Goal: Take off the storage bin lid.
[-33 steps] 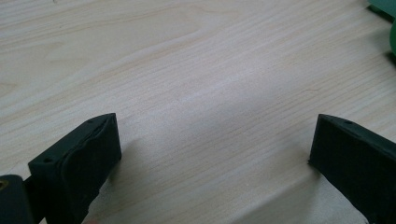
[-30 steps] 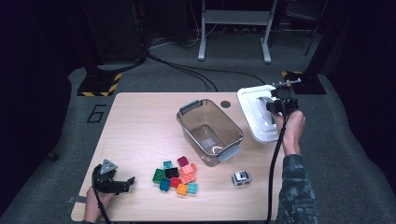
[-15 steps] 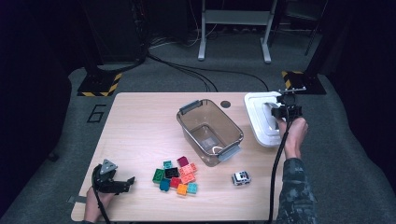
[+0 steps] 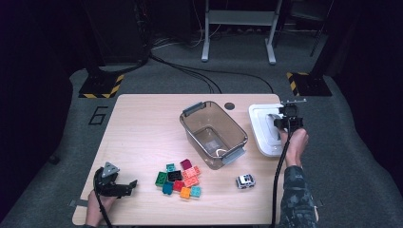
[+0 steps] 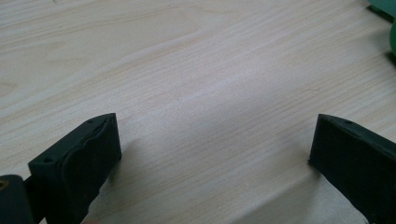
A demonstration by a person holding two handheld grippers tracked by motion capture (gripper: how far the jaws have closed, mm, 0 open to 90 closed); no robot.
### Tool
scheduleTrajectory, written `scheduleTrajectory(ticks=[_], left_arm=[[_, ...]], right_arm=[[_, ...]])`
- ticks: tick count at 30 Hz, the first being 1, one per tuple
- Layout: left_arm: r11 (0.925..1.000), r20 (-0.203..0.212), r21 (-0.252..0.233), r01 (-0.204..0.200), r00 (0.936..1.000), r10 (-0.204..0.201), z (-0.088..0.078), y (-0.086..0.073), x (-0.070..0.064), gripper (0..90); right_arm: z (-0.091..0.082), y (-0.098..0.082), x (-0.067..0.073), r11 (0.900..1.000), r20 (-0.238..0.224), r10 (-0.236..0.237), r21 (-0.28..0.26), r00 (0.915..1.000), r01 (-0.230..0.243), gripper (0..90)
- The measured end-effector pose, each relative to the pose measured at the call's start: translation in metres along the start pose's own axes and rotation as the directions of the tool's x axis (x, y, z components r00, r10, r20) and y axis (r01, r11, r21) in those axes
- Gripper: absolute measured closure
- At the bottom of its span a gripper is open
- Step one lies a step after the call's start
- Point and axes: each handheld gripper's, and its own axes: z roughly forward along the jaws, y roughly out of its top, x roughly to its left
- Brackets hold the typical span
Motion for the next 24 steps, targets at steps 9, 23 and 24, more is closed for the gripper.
scheduleTrajectory(ticks=[9, 23, 24], left_arm=[[0.9999, -0.001, 0.004, -0.01, 0.9999, 0.01, 0.0, 0.0, 0.001, 1.9], [0.9999, -0.004, -0.01, -0.004, 1.0, 0.004, 0.001, -0.001, 0.0, 2.0], [0.9999, -0.004, -0.009, -0.005, 1.0, 0.005, 0.0, -0.001, 0.0, 2.0]], right_arm=[[0.015, -0.012, -0.001, 1.0, -0.001, 0.023, 0.013, 0.9997, -0.023, 67.4], [0.038, -0.031, 0.008, 0.998, 0.009, 0.054, 0.02, 0.9985, -0.054, 67.4], [0.04, -0.033, 0.008, 0.998, 0.007, 0.056, 0.02, 0.9984, -0.056, 67.4]])
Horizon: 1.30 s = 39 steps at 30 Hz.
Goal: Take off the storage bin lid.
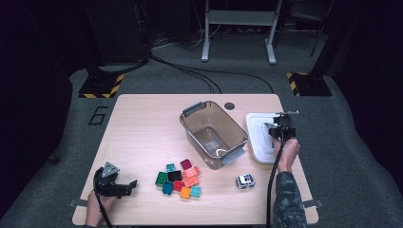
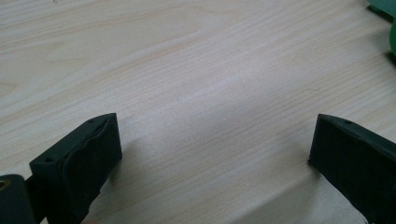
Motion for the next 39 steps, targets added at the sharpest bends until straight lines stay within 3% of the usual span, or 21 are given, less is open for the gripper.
scheduleTrajectory(ticks=[7, 11, 15, 19, 26, 39], left_arm=[[1.0, 0.0, 0.001, 0.0, 1.0, 0.0, 0.0, 0.0, 0.0, 2.0], [1.0, 0.001, -0.001, 0.003, 1.0, -0.003, 0.0, 0.0, 0.0, 2.1], [1.0, 0.003, 0.006, 0.002, 1.0, -0.002, -0.001, 0.0, 0.0, 2.1], [1.0, 0.004, 0.009, 0.0, 1.0, 0.0, -0.001, 0.0, 0.0, 2.1], [1.0, -0.008, -0.005, 0.001, 1.0, -0.001, 0.0, 0.0, -0.001, 2.5], [0.9999, -0.008, -0.01, 0.009, 0.9999, -0.009, 0.0, 0.0, -0.001, 2.6]], right_arm=[[0.01, -0.005, 0.005, 1.0, 0.01, 0.001, 0.006, 0.9999, -0.001, 67.2], [0.015, -0.007, 0.01, 1.0, 0.023, -0.023, 0.019, 0.9995, 0.022, 65.3], [0.012, -0.008, 0.006, 1.0, -0.025, 0.01, 0.009, 0.9996, -0.01, 50.5], [-0.004, -0.015, 0.003, 1.0, -0.078, 0.014, -0.02, 0.9968, -0.016, 33.4], [-0.034, -0.036, -0.004, 0.997, -0.143, -0.027, -0.078, 0.9894, 0.016, 16.3], [-0.082, -0.075, 0.012, 0.991, -0.215, -0.094, -0.112, 0.972, 0.071, 5.2]])
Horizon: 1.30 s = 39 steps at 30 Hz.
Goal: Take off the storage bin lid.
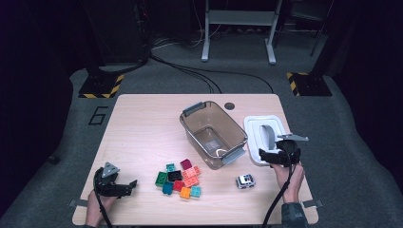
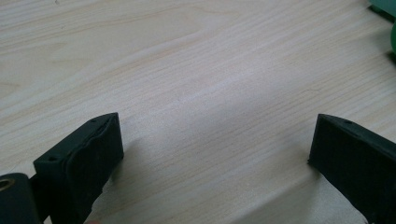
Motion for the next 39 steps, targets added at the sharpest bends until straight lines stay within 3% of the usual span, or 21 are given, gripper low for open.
scheduleTrajectory(ticks=[12, 17, 22, 26, 31, 37, 39], left_arm=[[0.9999, -0.002, 0.007, -0.009, 1.0, 0.009, -0.001, 0.0, 0.0, 2.6], [0.9999, -0.002, 0.007, -0.009, 1.0, 0.009, -0.001, 0.0, 0.0, 2.6], [0.9999, -0.002, 0.008, -0.008, 1.0, 0.008, -0.001, 0.0, 0.0, 2.6], [0.9998, 0.002, 0.016, -0.011, 0.9999, 0.011, -0.001, 0.0, 0.001, 2.6], [0.9998, 0.0, 0.014, -0.011, 0.9999, 0.011, -0.001, 0.0, 0.001, 2.6], [0.9998, 0.001, 0.015, -0.011, 0.9999, 0.011, -0.001, 0.0, 0.001, 2.6], [0.9998, 0.001, 0.015, -0.011, 0.9999, 0.011, -0.001, 0.0, 0.001, 2.6]], right_arm=[[-0.019, -0.037, 0.037, 1.0, -0.059, -0.025, 0.004, 0.998, 0.025, 0.0], [-0.019, -0.049, 0.045, 0.999, -0.078, -0.036, 0.026, 0.9963, 0.038, 0.0], [-0.013, -0.061, 0.06, 0.996, -0.108, -0.048, 0.071, 0.993, 0.056, 0.0], [0.0, -0.075, 0.072, 0.993, -0.123, -0.028, 0.113, 0.992, 0.042, 0.0], [0.011, -0.085, 0.079, 0.992, -0.115, -0.006, 0.128, 0.9933, 0.021, 5.7], [0.015, -0.09, 0.087, 0.992, -0.049, -0.056, 0.108, 0.9972, 0.061, 23.1], [0.015, -0.09, 0.087, 0.99, -0.036, -0.078, 0.113, 0.9963, 0.082, 23.5]])
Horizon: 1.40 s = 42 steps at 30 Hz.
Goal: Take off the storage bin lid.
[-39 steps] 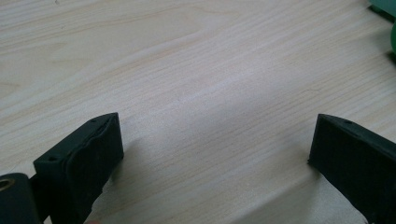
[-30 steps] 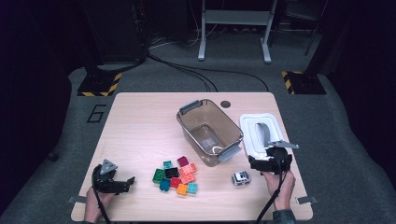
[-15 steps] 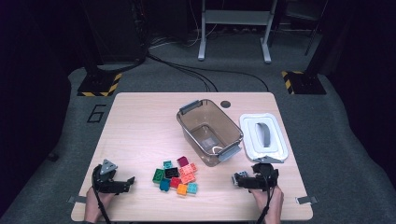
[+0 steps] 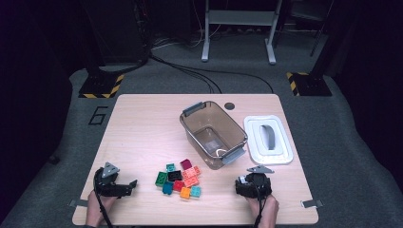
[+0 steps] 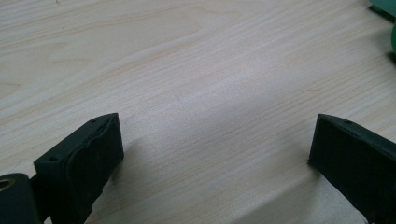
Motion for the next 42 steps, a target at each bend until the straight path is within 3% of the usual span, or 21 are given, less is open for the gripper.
scheduleTrajectory(ticks=[14, 20, 29, 38, 42], left_arm=[[0.9999, -0.002, -0.009, 0.004, 1.0, -0.004, 0.001, 0.0, 0.0, 2.7], [1.0, 0.0, -0.002, 0.002, 1.0, -0.002, 0.0, 0.0, 0.0, 2.7], [1.0, -0.002, -0.007, 0.003, 1.0, -0.003, 0.001, 0.0, 0.0, 2.7], [1.0, -0.003, -0.009, 0.003, 1.0, -0.003, 0.001, 0.0, 0.0, 2.7], [1.0, 0.001, 0.001, 0.001, 1.0, -0.001, 0.0, 0.0, 0.0, 2.7]], right_arm=[[0.0, 0.0, -0.006, 0.999, -0.055, -0.045, -0.008, 0.9975, 0.045, 24.6], [-0.001, 0.002, -0.011, 0.997, -0.082, -0.061, -0.044, 0.9948, 0.057, 24.7], [-0.014, 0.014, -0.023, 0.996, -0.103, -0.047, -0.08, 0.9936, 0.039, 24.7], [-0.016, 0.027, -0.037, 0.996, -0.095, -0.04, -0.085, 0.9946, 0.032, 24.8], [-0.016, 0.035, -0.044, 0.996, -0.112, -0.037, -0.09, 0.993, 0.027, 24.8]])
